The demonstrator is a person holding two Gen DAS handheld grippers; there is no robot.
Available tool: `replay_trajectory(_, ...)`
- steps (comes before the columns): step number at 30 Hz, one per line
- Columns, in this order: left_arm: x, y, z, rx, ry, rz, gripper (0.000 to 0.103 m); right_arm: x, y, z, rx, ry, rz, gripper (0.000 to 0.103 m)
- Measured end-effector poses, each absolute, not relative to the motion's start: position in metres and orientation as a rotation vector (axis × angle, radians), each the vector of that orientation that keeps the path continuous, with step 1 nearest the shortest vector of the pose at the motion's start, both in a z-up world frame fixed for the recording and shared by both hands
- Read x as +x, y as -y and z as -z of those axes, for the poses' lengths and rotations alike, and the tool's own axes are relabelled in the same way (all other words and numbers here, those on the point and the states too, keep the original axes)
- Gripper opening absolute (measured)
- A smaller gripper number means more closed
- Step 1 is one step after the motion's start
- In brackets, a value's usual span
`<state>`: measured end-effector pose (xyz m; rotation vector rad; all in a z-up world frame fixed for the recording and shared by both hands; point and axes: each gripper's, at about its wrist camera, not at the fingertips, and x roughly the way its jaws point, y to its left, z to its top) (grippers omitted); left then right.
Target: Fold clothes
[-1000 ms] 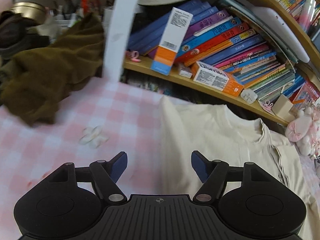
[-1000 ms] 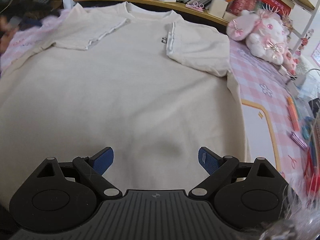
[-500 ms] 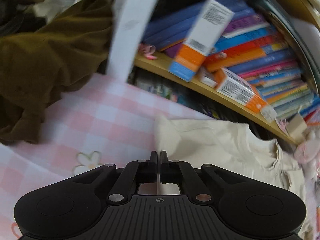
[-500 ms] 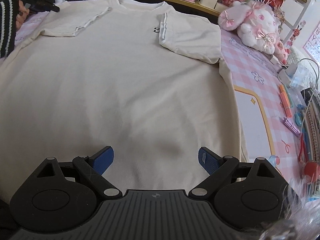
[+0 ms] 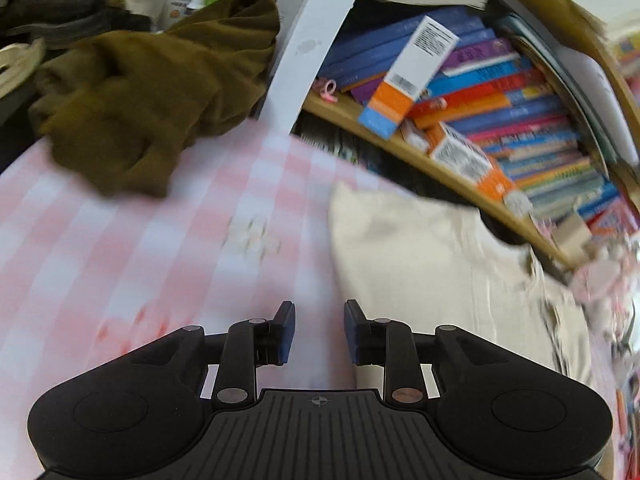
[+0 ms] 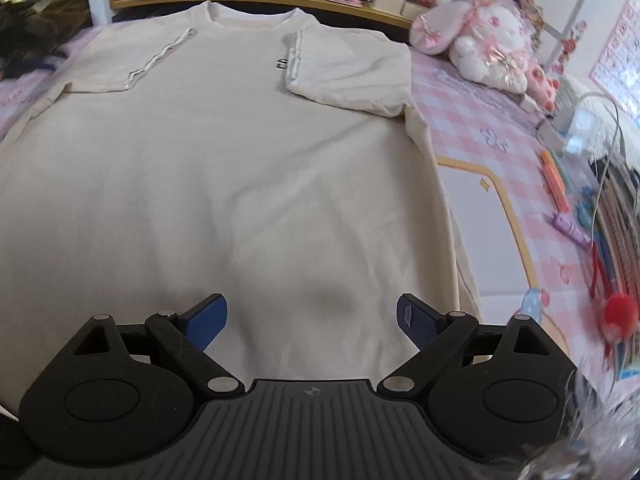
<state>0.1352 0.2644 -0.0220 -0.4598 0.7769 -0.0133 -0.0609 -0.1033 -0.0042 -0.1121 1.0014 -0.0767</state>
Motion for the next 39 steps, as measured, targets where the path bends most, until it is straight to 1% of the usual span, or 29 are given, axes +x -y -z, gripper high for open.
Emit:
replay_trajectory(2, 0.099, -0.258, 0.018, -0.452, -0.774, 0.0, 0.027, -0.062, 0.105, 0.002, -0.101, -0.986, 0.063, 0.092)
replay_trajectory(3, 0.081, -0.255, 0.016, -0.443, -0.77, -0.012, 0.029, -0.064, 0.104, 0.001, -0.1, -0.976, 0.052, 0.092)
replay_trajectory(4, 0.063, -0.251, 0.014, -0.434, -0.767, -0.024, 0.035, -0.065, 0.105, 0.0, -0.101, -0.967, 0.039, 0.092)
replay_trajectory(6, 0.024, -0.24, 0.01, -0.407, -0.763, -0.058, 0.043, -0.067, 0.105, -0.001, -0.102, -0.949, 0.005, 0.092)
replay_trajectory(7, 0.004, -0.233, 0.008, -0.392, -0.759, -0.075, 0.045, -0.07, 0.107, -0.002, -0.1, -0.941, -0.012, 0.092)
replay_trajectory(12, -0.083, -0.199, -0.003, -0.381, -0.752, -0.154, 0.047, -0.087, 0.119, -0.004, -0.068, -0.909, -0.078, 0.092)
replay_trajectory(15, -0.118, -0.178, -0.008, -0.384, -0.743, -0.17, 0.047, -0.102, 0.13, -0.01, -0.044, -0.877, -0.097, 0.092)
replay_trajectory(17, -0.136, -0.162, -0.012, -0.367, -0.73, -0.184, 0.05, -0.115, 0.137, -0.012, -0.037, -0.862, -0.103, 0.092)
replay_trajectory(19, -0.157, -0.145, -0.014, -0.354, -0.708, -0.196, 0.06, -0.13, 0.144, -0.012, -0.028, -0.852, -0.119, 0.092)
replay_trajectory(20, -0.168, -0.136, -0.015, -0.348, -0.693, -0.196, 0.063, -0.138, 0.147, -0.013, -0.021, -0.844, -0.129, 0.092)
replay_trajectory(21, -0.177, -0.128, -0.015, -0.34, -0.682, -0.193, 0.067, -0.147, 0.151, -0.014, -0.013, -0.834, -0.136, 0.092)
replay_trajectory(27, -0.22, -0.08, -0.011, -0.284, -0.706, -0.16, 0.074, -0.194, 0.178, -0.016, 0.056, -0.809, -0.145, 0.09)
replay_trajectory(33, -0.241, -0.055, -0.007, -0.254, -0.748, -0.108, 0.076, -0.228, 0.205, -0.018, 0.12, -0.813, -0.122, 0.09)
replay_trajectory(39, -0.248, -0.054, 0.008, -0.322, -0.823, -0.138, 0.076, -0.247, 0.222, -0.01, 0.179, -0.856, -0.107, 0.089)
